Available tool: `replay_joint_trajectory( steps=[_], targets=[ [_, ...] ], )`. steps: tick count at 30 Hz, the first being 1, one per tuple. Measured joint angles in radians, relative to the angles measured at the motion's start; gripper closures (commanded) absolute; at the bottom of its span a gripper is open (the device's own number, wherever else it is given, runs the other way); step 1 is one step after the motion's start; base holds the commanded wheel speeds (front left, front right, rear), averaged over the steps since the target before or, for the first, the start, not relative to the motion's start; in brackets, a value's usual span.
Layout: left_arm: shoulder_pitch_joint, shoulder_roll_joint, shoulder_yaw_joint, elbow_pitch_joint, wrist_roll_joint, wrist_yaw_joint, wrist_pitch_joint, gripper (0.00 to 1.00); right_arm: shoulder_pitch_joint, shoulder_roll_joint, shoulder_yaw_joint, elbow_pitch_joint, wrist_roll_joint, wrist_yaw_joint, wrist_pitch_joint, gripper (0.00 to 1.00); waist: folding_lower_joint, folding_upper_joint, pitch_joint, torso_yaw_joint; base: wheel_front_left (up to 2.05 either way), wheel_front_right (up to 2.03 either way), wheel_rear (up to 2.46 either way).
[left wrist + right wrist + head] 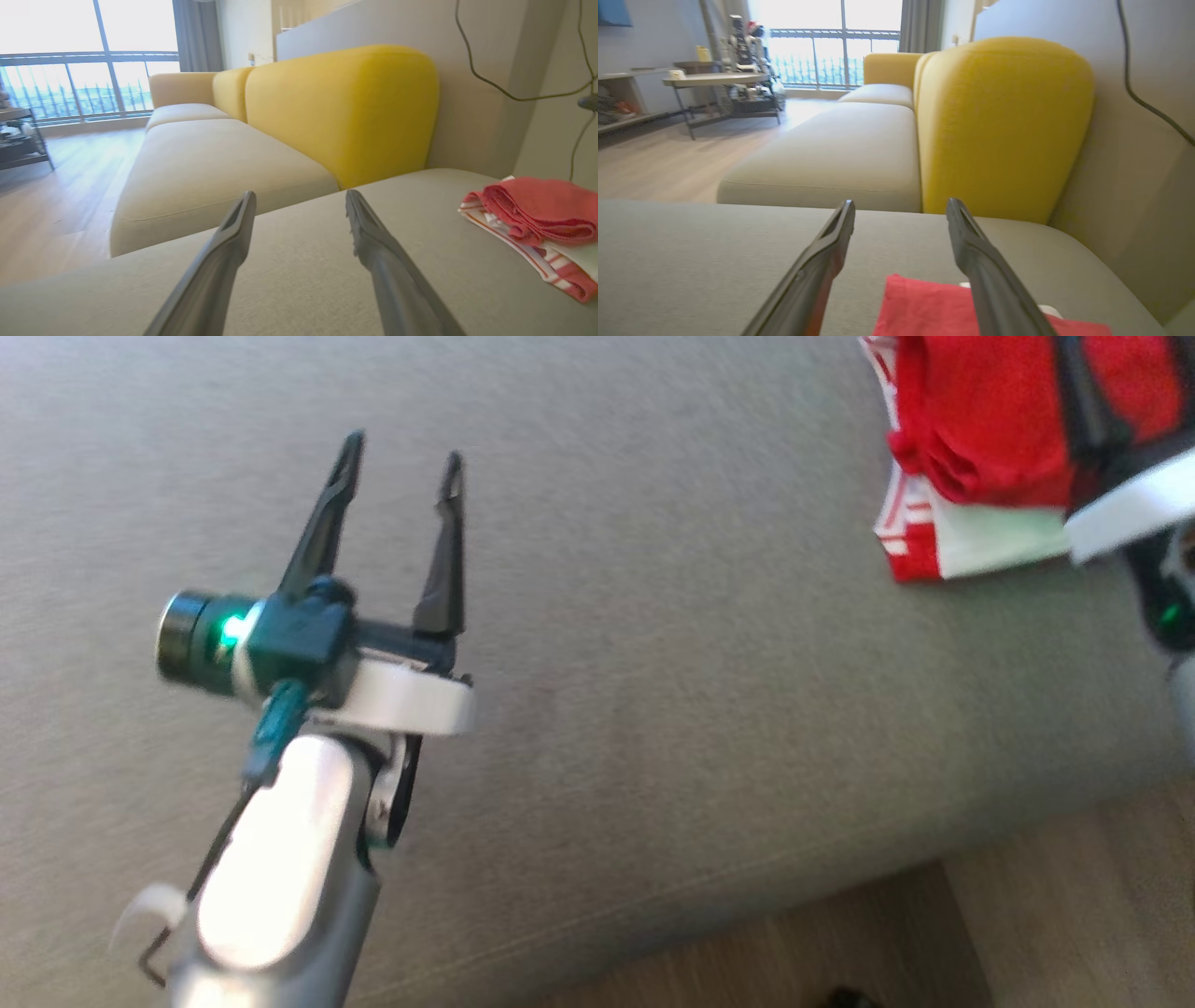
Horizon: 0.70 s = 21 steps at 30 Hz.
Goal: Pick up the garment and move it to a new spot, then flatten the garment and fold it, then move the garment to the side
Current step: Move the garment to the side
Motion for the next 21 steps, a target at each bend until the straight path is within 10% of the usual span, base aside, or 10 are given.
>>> replay_joint_trajectory(
  steps=[21],
  targets=[
    [0.359,-0.046,0.170,-0.096,-0.101,0.008,-0.007,0.00,0.551,0.356,-0.333,-0.251,-0.222,0.000,-0.002,0.00,-0.0001,0.0000,-0.242,0.249,0.00,0.00,0.00]
  ],
)
